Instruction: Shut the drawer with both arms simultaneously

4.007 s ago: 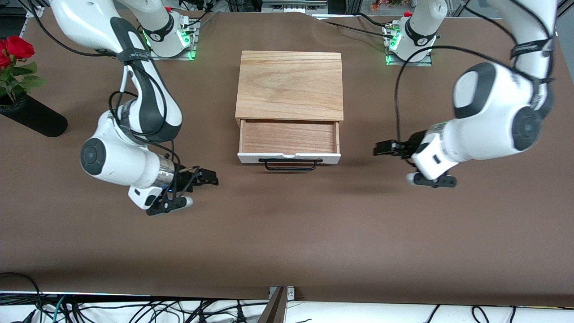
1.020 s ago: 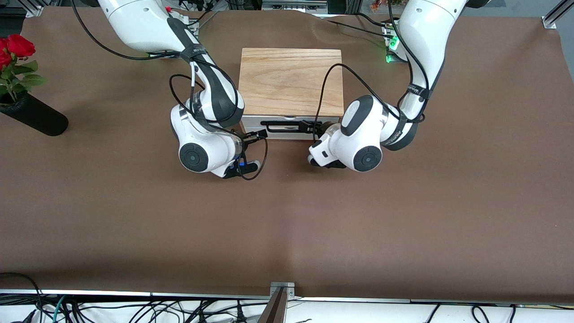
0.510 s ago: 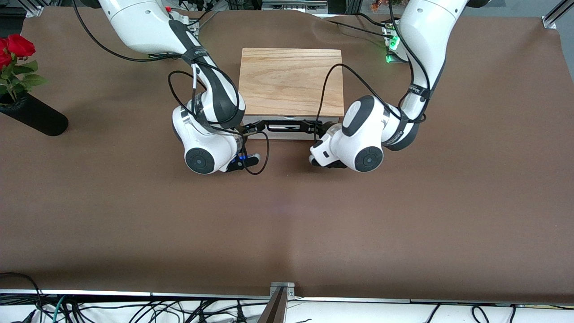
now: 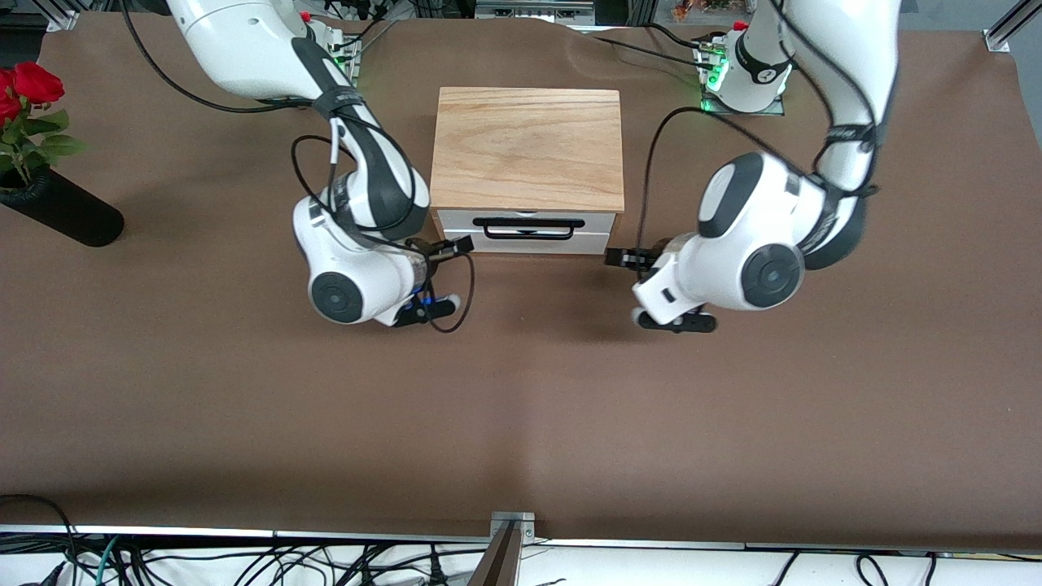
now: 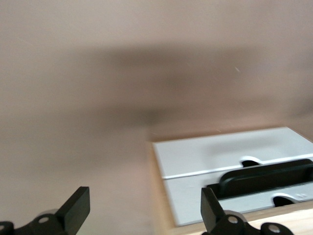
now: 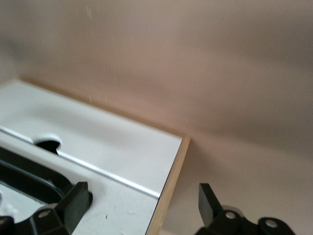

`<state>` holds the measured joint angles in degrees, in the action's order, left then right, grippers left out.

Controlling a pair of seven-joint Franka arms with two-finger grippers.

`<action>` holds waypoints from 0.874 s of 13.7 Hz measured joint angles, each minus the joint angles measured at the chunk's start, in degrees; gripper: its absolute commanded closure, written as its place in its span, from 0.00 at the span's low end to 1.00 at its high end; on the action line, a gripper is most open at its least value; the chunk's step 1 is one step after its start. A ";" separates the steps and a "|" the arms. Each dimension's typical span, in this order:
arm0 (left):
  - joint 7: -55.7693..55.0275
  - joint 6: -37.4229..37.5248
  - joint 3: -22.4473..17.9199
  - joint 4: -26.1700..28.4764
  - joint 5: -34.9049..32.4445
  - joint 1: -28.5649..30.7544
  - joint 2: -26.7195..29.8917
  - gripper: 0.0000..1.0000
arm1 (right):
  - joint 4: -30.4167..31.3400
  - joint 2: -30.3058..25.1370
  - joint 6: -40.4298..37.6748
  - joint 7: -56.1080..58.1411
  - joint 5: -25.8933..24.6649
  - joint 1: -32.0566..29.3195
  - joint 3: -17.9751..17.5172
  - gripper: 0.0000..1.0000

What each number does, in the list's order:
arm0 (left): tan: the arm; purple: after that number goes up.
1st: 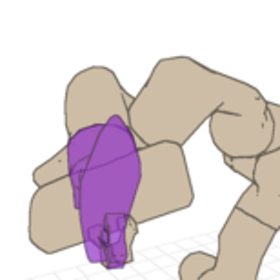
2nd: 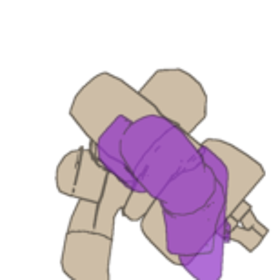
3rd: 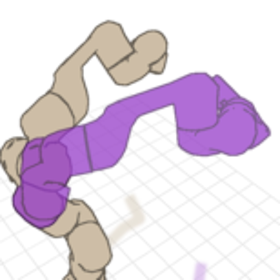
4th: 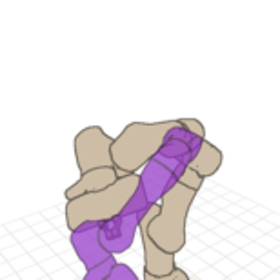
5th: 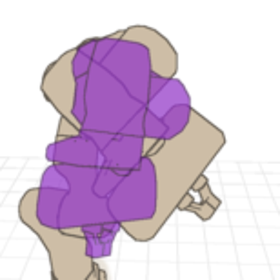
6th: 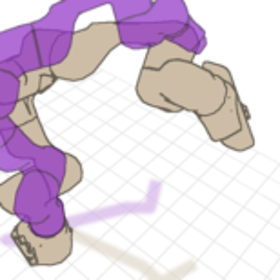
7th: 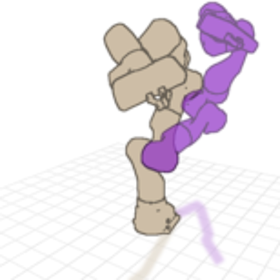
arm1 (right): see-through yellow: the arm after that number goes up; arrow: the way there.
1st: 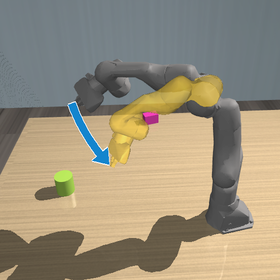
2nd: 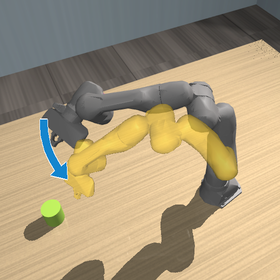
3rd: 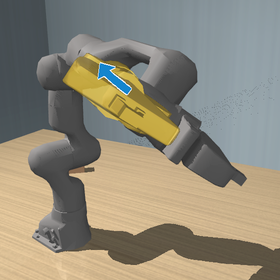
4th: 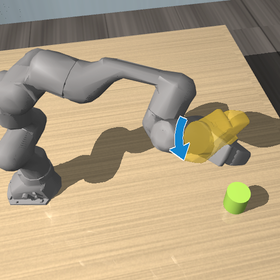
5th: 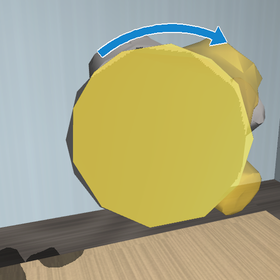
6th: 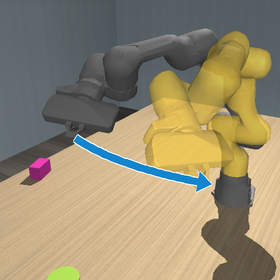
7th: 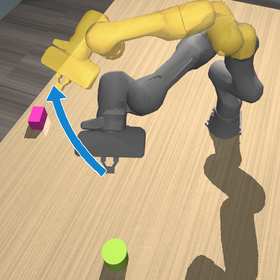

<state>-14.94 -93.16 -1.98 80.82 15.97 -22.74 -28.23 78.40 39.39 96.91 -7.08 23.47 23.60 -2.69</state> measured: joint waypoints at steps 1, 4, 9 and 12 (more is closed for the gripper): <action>0.00 0.08 -0.05 -0.51 -4.13 0.04 1.79 0.00 | -1.22 -0.01 0.82 0.26 -0.89 -1.02 0.27 0.00; -0.22 1.82 -0.28 -2.28 -11.55 -0.06 6.00 0.00 | -5.67 -0.05 1.32 1.11 -7.47 -2.49 2.46 0.00; -0.24 6.41 -3.54 -3.16 -12.82 4.29 14.52 0.00 | -11.23 -0.69 0.79 1.29 -9.89 -2.88 10.69 0.00; -0.12 12.78 -3.75 -2.73 -17.08 7.14 21.55 0.00 | -12.41 -3.24 0.04 1.35 -9.95 -5.36 13.96 0.00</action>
<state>-15.06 -80.38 -5.73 78.08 -1.11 -15.59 -6.68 66.00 36.15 96.96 -5.73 13.52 18.24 11.28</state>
